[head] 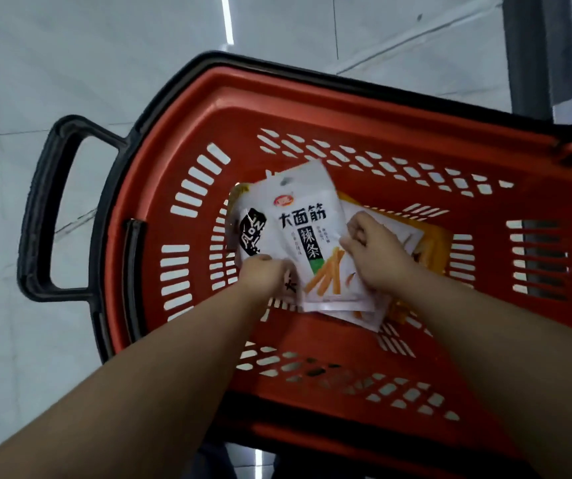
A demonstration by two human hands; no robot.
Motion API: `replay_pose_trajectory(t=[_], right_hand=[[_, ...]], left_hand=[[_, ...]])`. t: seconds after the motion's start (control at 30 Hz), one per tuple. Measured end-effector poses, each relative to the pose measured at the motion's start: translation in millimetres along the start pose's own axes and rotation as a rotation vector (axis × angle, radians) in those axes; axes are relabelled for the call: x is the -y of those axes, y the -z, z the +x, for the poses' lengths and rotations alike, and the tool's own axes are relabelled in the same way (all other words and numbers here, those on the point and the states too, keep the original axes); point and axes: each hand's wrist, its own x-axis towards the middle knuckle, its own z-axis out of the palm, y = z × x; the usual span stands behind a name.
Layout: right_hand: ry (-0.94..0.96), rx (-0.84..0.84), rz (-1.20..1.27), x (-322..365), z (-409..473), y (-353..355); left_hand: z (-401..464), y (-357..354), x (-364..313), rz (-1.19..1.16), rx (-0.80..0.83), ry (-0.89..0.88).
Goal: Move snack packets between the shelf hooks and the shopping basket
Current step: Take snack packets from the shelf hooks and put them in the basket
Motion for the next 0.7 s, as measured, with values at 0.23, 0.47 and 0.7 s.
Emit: replay_pose_trajectory(t=[0.23, 0.47, 0.7], right_hand=[[-0.282, -0.158, 0.496, -17.7, -35.9, -24.7], [-0.321, -0.227, 0.557, -17.4, -45.4, -16.5], [-0.310, -0.297, 0.578, 5.2, -87.3, 17.9]], left_hand=[[-5.4, -16.6, -18.8, 0.015, 0.069, -0.250], [-6.8, -8.2, -30.6, 0.134, 0.105, -0.375], [-63.5, 18.3, -62.7, 0.266, 0.235, -0.529]])
